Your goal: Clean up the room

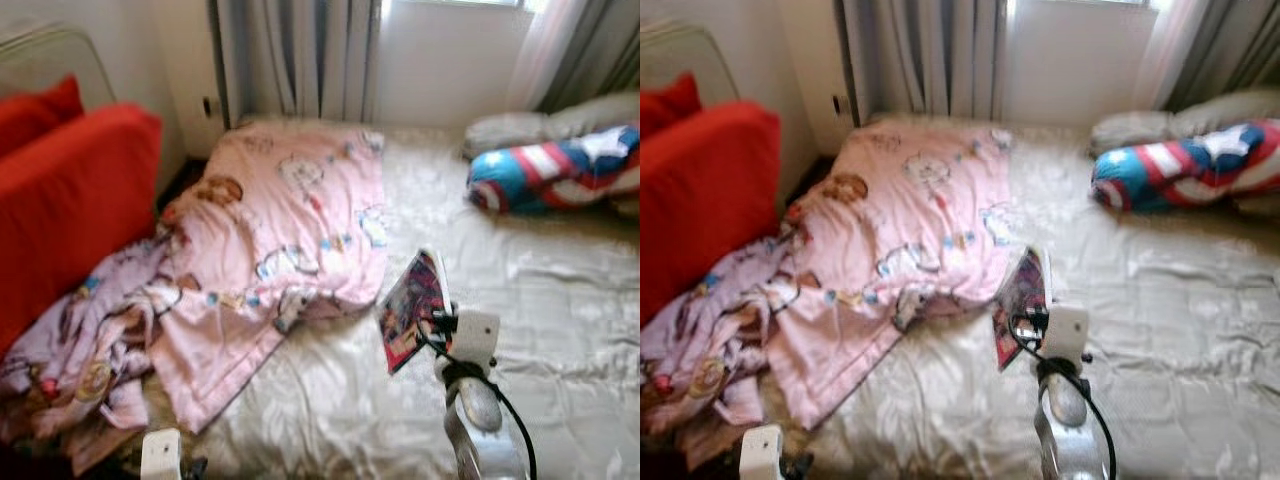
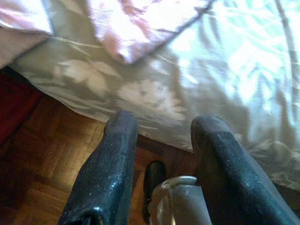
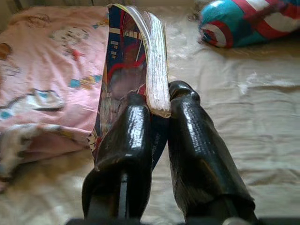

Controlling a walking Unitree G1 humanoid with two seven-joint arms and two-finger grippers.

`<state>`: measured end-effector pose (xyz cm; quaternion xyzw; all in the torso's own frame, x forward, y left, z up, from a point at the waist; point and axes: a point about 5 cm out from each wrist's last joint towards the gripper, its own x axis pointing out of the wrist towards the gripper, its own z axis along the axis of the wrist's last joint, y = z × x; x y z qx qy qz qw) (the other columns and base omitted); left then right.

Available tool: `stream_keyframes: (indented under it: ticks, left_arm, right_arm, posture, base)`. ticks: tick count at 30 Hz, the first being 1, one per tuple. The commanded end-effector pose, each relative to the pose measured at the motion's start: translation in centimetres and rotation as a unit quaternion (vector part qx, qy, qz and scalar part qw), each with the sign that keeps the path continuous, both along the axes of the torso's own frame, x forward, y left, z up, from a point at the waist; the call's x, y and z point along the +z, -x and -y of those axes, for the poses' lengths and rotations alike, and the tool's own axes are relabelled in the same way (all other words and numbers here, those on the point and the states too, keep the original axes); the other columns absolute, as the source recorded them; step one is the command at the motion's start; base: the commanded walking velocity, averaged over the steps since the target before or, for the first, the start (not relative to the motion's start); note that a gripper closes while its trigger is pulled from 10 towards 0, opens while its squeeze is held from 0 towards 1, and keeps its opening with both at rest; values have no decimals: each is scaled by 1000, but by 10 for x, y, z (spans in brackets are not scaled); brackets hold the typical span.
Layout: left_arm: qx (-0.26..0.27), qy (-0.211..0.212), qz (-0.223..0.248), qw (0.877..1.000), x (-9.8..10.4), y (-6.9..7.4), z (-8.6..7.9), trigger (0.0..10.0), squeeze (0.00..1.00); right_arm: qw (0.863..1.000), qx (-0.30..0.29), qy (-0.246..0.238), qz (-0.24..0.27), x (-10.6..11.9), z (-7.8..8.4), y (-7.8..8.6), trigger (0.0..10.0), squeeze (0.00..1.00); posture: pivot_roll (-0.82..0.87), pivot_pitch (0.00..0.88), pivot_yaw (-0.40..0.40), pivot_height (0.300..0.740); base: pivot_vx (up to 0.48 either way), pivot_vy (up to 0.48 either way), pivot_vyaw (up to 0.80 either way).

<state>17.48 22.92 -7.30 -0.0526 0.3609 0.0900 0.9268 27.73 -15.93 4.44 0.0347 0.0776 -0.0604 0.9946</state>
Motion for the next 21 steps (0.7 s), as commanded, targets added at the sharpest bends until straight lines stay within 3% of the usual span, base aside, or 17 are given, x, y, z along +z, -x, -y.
stream_keyframes:
  ticks: [1, 13, 19, 21]
  left_arm:
    - [-5, 4, -7, 1000, -3, 4, 4, 10000, 0]
    - [-6, 6, 1, 1000, -2, 1, 8, 10000, 0]
    - [-6, 6, 5, 1000, -1, 0, 8, 10000, 0]
    - [-6, 6, 5, 1000, -1, 0, 8, 10000, 0]
  right_arm:
    - [1000, -15, 3, 19, 6, 7, -2, 10000, 0]
    - [1000, -20, 4, 16, 6, 9, -2, 10000, 0]
    - [1000, -22, 4, 12, 4, 9, -3, 10000, 0]
    - [1000, -20, 6, 14, 5, 8, -3, 10000, 0]
  posture:
    - [69, 18, -24, 740]
    - [70, 16, -27, 740]
    - [70, 16, -25, 740]
    - [69, 15, -26, 740]
  base:
    - [0, -311, 0]
    - [0, -312, 0]
    - [0, -312, -691]
    - [0, -311, 0]
